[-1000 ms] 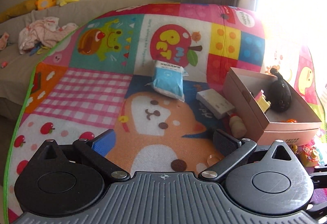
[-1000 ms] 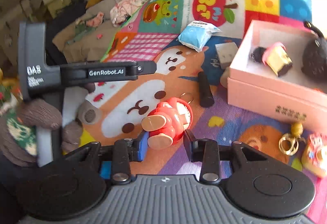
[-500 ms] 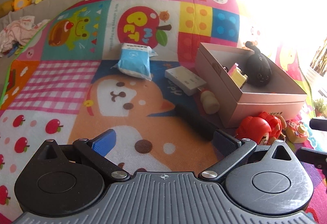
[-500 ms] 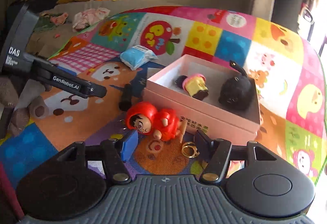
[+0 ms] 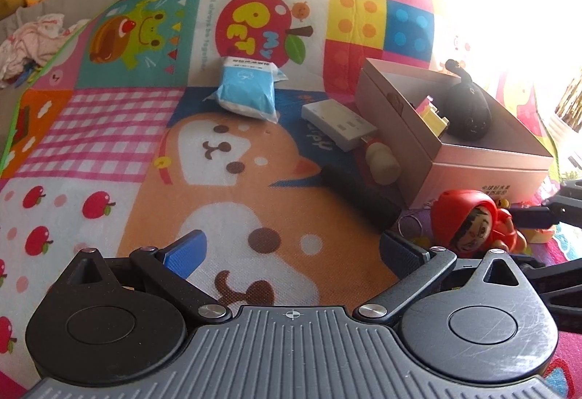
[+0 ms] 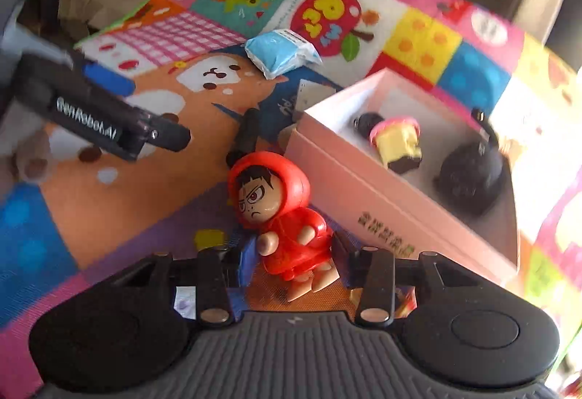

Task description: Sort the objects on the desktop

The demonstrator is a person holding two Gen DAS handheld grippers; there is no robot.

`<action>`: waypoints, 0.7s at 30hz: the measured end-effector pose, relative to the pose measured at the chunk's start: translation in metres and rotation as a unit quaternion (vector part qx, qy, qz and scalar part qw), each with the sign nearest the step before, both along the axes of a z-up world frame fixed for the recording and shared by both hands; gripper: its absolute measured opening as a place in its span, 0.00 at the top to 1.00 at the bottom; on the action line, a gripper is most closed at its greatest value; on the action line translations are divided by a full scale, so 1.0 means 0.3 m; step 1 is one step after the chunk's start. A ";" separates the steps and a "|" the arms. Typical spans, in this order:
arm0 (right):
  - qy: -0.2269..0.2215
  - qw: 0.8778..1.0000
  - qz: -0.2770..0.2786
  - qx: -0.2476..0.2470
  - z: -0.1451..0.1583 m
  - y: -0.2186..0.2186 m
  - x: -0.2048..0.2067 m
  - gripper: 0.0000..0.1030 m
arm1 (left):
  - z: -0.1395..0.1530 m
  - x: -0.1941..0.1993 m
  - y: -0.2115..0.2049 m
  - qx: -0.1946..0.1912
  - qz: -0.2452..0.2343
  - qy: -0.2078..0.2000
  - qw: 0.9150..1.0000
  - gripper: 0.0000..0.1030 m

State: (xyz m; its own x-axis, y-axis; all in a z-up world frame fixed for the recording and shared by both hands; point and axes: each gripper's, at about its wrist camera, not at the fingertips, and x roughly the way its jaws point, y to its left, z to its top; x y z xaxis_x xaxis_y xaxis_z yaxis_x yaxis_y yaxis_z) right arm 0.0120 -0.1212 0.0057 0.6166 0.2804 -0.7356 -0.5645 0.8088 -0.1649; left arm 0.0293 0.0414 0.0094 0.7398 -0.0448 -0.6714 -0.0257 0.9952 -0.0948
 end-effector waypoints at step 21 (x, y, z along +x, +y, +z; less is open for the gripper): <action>0.016 0.950 -0.268 0.160 -0.040 -0.461 0.039 0.48 | 0.016 -0.035 -0.104 0.005 -0.085 -0.020 0.996 0.00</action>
